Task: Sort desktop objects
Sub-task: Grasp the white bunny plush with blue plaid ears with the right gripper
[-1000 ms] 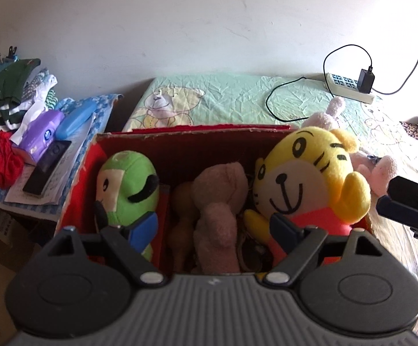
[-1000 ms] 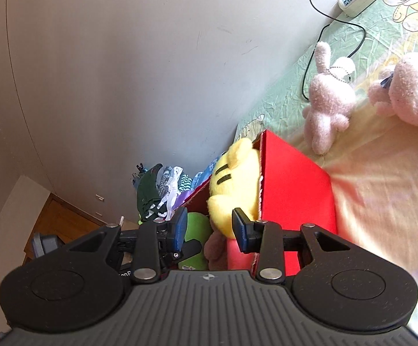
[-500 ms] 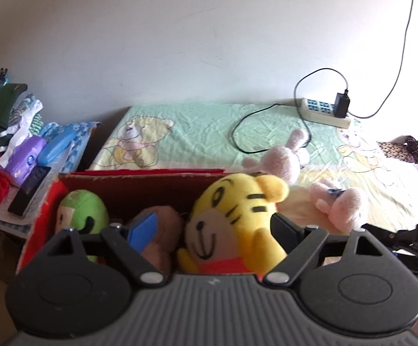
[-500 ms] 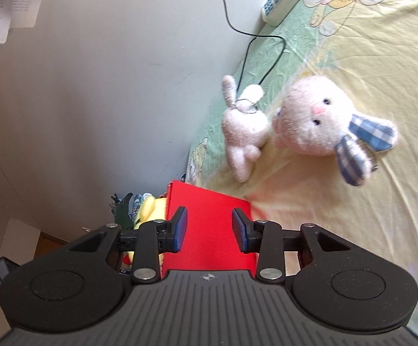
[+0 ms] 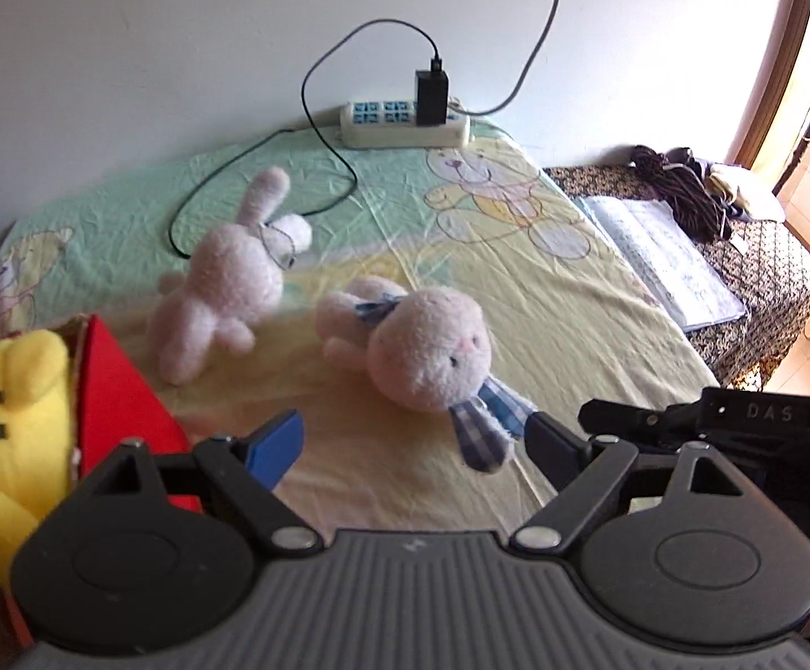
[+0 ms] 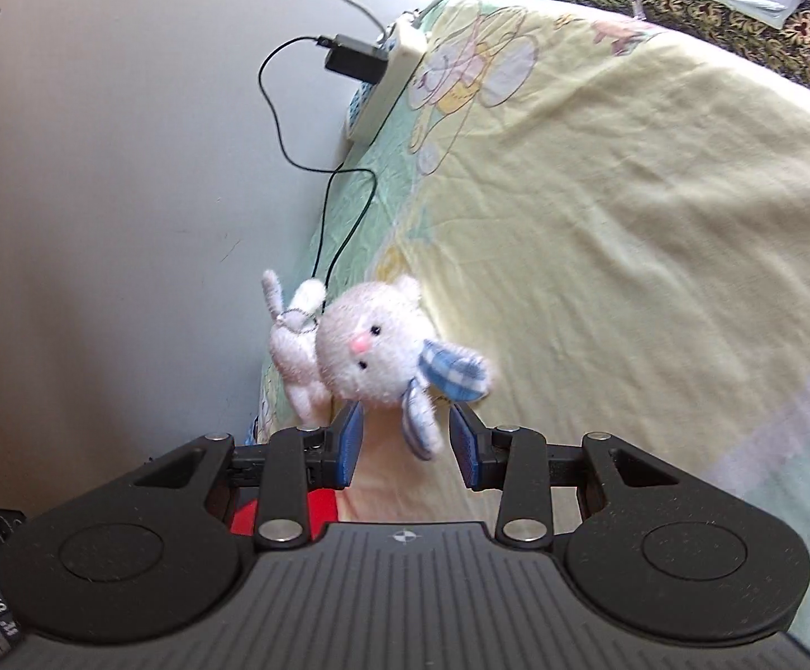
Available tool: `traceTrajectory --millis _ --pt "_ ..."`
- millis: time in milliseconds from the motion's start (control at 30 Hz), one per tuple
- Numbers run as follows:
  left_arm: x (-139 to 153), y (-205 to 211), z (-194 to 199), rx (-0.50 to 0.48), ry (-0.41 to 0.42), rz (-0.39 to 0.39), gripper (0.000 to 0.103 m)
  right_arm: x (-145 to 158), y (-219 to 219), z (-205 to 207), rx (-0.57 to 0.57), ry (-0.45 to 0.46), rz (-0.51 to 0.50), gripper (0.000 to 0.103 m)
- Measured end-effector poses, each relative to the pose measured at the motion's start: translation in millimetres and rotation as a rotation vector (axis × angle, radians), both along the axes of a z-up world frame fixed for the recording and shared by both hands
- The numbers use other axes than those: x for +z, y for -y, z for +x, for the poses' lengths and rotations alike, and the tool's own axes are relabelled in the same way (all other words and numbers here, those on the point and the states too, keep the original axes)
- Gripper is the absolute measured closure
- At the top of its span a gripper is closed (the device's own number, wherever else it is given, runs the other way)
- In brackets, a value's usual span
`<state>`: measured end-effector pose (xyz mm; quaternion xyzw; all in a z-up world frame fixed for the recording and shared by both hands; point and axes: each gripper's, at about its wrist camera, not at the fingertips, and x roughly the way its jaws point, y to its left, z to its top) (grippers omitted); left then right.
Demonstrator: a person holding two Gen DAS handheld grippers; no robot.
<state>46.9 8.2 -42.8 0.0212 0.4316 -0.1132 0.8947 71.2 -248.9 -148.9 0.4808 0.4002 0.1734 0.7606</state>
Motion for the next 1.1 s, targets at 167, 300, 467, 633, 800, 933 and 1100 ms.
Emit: traceTrajectory --millis 167,300,467,633,800,933,1100 --pt "-22 -4 33 0.03 -0.076 -0.086 0.013 -10 18 12 -0.048 -0.04 0.019 0.064" --pt "-38 -1 51 0.028 -0.122 -0.088 0.013 -8 13 37 -0.027 -0.023 0.033 0.061" --pt "-49 0 58 0.036 -0.151 -0.097 0.014 -7 -4 71 0.013 0.011 0.017 0.061" --pt "-63 5 64 -0.006 -0.181 -0.096 0.017 -4 -23 109 0.072 0.038 0.01 0.057" --pt "-66 -2 72 0.026 -0.166 -0.121 0.017 1 -39 147 0.129 0.086 -0.034 0.048" --pt "-65 -13 78 0.068 -0.16 -0.124 0.017 -15 -58 162 0.211 0.037 -0.048 0.048" --pt "-63 -20 79 0.085 -0.156 -0.148 0.017 -30 -55 156 0.238 -0.038 0.034 0.058"
